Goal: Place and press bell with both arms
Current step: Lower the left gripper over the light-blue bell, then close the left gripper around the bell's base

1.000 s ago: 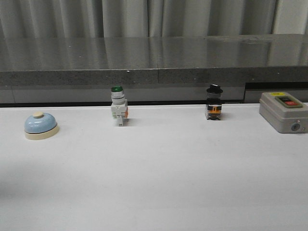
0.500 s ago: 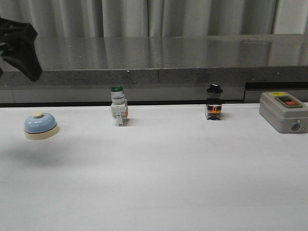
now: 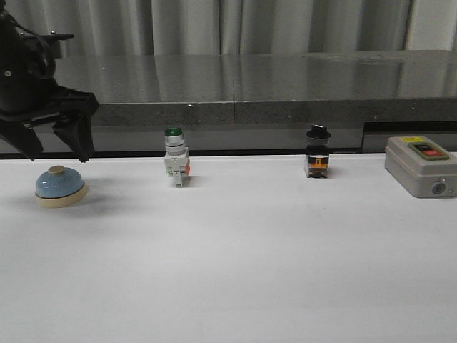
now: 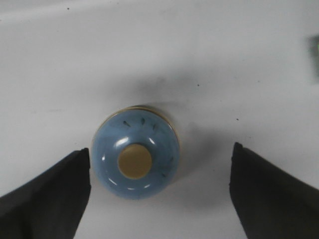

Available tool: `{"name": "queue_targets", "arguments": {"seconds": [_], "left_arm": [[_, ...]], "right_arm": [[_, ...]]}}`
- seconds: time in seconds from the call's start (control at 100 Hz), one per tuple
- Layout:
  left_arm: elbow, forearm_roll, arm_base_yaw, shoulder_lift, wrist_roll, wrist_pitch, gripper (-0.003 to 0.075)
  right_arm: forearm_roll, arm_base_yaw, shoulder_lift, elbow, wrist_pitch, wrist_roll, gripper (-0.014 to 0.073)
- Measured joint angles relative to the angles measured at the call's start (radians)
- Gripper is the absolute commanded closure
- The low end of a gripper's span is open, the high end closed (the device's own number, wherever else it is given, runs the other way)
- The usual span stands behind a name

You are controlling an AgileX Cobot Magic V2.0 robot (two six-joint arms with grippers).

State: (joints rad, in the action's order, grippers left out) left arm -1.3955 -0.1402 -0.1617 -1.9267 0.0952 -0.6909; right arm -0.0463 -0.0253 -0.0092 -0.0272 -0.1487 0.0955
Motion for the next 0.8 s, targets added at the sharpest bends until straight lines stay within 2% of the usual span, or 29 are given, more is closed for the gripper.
{"name": "queue_targets", "arguments": {"seconds": [0.44, 0.8], "left_arm": [[-0.037, 0.014, 0.014, -0.103, -0.027, -0.005, 0.0172], [-0.037, 0.015, 0.025, -0.112, -0.029, -0.005, 0.0176]], "right_arm": [[0.0, 0.0, 0.0, 0.0, 0.0, 0.0, 0.0663], [0.0, 0.0, 0.0, 0.0, 0.0, 0.0, 0.0663]]}}
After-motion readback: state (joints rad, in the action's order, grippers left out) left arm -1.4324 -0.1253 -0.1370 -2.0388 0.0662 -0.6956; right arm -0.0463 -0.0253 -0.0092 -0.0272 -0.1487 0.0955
